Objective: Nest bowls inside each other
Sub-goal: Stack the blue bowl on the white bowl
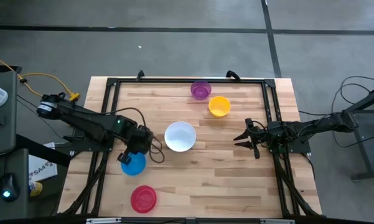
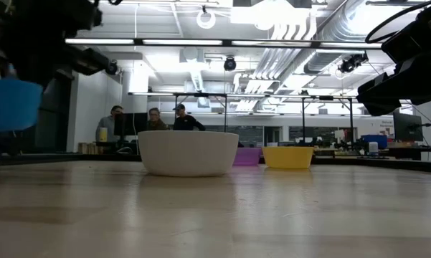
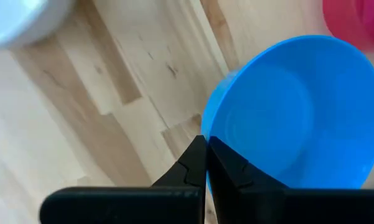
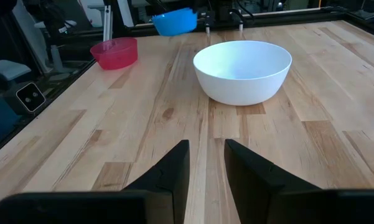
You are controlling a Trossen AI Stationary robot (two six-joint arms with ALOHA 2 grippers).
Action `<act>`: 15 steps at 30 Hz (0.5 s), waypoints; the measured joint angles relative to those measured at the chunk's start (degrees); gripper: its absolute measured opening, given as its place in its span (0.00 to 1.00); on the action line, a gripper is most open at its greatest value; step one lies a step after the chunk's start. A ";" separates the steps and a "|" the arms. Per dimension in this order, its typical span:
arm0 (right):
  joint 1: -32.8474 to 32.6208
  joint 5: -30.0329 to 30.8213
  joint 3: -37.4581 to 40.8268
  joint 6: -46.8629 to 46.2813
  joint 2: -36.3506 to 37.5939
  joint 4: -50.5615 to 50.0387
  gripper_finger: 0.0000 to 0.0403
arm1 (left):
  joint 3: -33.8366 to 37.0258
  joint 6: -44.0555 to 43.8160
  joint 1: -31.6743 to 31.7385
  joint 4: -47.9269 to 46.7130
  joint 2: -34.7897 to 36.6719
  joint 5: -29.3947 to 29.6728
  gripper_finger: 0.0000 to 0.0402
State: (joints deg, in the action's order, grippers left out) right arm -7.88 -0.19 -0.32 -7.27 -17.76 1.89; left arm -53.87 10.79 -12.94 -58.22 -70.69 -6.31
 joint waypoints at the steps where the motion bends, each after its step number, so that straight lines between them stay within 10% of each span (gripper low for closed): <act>1: 0.00 0.00 -0.02 0.00 0.02 0.02 0.23 | -0.99 0.67 0.75 -0.27 -0.75 -0.02 0.00; 15: 0.00 0.00 -0.02 -0.01 0.02 -0.02 0.23 | -19.69 5.93 10.23 -7.54 -14.11 2.54 0.00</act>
State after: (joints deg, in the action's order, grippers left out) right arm -7.88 -0.19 -0.34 -7.28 -17.74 1.88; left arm -73.56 16.72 -2.72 -65.76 -84.80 -3.76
